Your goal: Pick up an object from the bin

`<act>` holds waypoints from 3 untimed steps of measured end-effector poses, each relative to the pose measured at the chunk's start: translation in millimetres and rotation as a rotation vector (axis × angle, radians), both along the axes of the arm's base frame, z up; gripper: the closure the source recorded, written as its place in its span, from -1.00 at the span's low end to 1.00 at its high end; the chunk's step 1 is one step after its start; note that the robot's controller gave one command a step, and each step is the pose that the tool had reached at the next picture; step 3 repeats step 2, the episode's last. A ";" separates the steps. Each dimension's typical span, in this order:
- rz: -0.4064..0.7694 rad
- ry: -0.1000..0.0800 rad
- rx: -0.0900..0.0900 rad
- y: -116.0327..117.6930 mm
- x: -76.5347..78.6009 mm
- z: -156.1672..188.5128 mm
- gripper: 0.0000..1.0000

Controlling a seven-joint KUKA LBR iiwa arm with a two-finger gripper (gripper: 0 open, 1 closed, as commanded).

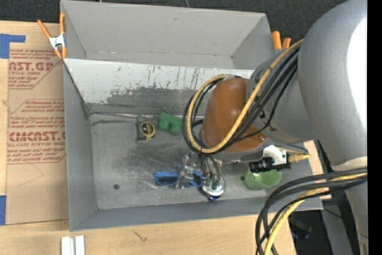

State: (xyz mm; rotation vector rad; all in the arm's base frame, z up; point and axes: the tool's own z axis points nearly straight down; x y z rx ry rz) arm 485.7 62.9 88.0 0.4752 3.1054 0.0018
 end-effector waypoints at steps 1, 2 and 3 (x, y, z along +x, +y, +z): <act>0.001 -0.001 0.000 0.7 0.0 16.5 1.00; 0.002 -0.003 0.000 1.6 0.5 50.9 1.00; 0.002 -0.003 0.000 1.6 0.5 50.9 1.00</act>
Offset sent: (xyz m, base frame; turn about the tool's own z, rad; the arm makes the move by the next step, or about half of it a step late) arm 0.0000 0.0000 0.0163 0.0000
